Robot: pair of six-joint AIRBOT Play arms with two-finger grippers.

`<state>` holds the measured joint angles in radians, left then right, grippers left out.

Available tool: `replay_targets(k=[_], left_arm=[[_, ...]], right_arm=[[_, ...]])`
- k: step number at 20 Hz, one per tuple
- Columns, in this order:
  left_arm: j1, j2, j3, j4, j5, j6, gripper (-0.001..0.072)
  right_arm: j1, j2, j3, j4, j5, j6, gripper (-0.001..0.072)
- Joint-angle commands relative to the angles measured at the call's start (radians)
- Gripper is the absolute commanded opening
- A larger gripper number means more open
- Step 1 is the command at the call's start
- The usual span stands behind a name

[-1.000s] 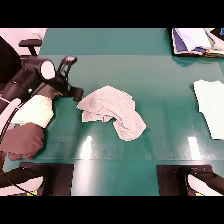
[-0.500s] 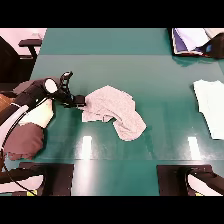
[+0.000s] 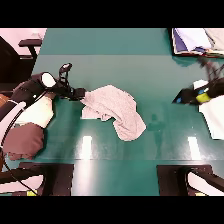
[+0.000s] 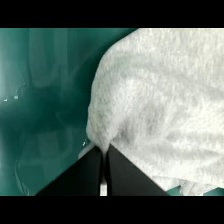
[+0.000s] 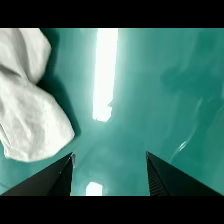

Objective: Fold the shirts.

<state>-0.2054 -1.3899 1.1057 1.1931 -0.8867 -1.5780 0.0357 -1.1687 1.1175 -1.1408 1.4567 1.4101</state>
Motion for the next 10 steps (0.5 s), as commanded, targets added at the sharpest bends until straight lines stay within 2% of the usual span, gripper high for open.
replay_targets(k=[1,4,6,8,9,10], left_arm=[[0.001,0.003,0.024,-0.003,-0.012,0.015,0.0022],[0.001,0.003,0.024,-0.003,-0.016,0.015,0.0022],[0.001,0.003,0.024,-0.003,-0.016,0.015,0.0022],[0.001,0.003,0.024,-0.003,-0.015,0.015,0.0022],[0.001,0.005,0.024,-0.003,-0.016,0.015,0.0022],[0.001,0.010,0.024,-0.003,-0.016,0.015,0.0022]], right_arm=[[0.006,-0.106,-0.224,0.164,-0.068,-0.096,0.0505],[0.137,-0.224,-0.269,0.275,-0.168,-0.162,0.0499],[0.233,-0.297,-0.230,0.277,-0.206,-0.166,0.0439],[0.310,-0.359,-0.167,0.276,-0.217,-0.168,0.0412],[0.340,-0.382,-0.137,0.274,-0.224,-0.182,0.0285],[0.360,-0.396,-0.112,0.272,-0.229,-0.188,0.0194]])
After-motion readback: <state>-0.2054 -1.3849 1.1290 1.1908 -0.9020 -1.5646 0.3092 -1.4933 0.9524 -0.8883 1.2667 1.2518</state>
